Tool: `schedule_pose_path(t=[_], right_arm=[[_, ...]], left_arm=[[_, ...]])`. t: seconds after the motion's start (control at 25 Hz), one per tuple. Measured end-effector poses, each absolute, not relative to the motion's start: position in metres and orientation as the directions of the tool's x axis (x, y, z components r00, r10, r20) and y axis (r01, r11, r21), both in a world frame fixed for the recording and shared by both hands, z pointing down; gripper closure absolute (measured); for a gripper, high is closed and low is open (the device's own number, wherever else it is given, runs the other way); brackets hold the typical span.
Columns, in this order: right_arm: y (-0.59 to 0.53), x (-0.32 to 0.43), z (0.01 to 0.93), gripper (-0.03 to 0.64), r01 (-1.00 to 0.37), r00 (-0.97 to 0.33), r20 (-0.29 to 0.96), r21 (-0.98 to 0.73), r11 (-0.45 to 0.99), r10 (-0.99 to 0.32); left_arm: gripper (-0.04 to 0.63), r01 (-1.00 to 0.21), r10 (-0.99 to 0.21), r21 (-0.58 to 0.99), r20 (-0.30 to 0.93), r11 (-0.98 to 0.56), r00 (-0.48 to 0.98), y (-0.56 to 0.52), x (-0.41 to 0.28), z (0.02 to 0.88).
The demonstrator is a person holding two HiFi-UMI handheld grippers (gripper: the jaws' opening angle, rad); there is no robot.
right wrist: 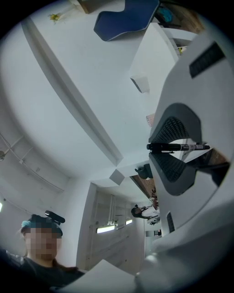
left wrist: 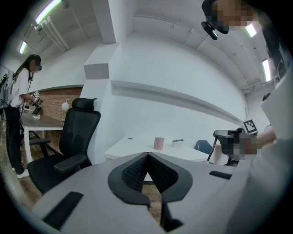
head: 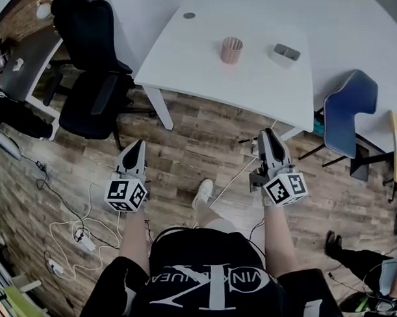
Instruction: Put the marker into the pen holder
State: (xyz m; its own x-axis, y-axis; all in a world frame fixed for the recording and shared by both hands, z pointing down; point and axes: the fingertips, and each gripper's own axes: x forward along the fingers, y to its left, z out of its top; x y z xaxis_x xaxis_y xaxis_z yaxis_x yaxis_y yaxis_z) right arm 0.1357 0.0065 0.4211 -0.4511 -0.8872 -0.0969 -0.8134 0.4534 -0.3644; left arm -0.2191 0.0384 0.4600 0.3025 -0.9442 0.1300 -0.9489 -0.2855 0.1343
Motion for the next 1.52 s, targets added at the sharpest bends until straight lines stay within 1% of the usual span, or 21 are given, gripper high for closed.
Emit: schedule_pose_path(t=[0.36,0.72,1.16,1.52], right_arm=[[-0.081,0.124,0.412,0.543,-0.789,-0.490,-0.096,-0.373,0.488,-0.866],[-0.160,0.130,0.414,0.543,-0.788,-0.489,-0.104,-0.373,0.490,-0.866],[-0.211,0.150,0.410,0.543,-0.797,-0.469,-0.120,-0.369,0.478,-0.875],[-0.252,0.156,0.402,0.543,-0.801,-0.438,-0.153,-0.381,0.462,-0.886]], left_arm=[[0.581,-0.953,-0.947,0.132,0.133,-0.274,0.291,-0.043,-0.219,0.449],[0.581,-0.948,-0.941,0.132,0.137,-0.291,0.308,-0.129,-0.209,0.454],[0.581,-0.926,-0.922,0.136,0.120,-0.352,0.368,-0.196,-0.174,0.453],[0.581,-0.907,-0.900,0.125,0.128,-0.403,0.417,-0.246,-0.161,0.456]])
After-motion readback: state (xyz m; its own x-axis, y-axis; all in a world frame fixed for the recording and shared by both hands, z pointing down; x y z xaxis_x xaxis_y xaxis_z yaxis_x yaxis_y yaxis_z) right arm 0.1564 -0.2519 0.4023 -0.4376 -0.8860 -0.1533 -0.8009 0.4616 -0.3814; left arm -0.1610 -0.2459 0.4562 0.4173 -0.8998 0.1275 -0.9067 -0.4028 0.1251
